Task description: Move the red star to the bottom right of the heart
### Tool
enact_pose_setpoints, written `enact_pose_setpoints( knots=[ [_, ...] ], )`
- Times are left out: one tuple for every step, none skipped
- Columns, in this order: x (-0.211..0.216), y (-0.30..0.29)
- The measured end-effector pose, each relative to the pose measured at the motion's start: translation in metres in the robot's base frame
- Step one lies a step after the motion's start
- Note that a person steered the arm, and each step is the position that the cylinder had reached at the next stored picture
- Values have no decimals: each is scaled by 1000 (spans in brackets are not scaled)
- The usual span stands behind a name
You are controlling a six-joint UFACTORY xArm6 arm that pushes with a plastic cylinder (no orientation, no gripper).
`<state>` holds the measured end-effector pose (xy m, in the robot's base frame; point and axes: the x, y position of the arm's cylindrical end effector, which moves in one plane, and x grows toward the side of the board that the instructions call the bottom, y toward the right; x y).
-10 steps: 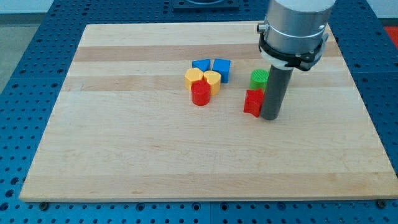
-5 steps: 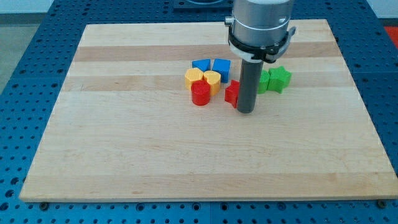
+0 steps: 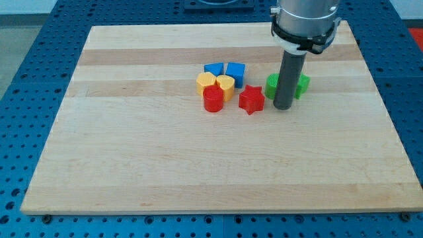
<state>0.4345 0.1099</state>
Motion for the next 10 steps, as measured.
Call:
enact_pose_setpoints(
  knots=[
    [0, -11],
    [1, -22],
    [2, -26],
    [2, -27],
    [1, -32],
    [-2, -38],
    [-6, -40],
    [-6, -40],
    [-2, -31],
    [1, -2]
  ],
)
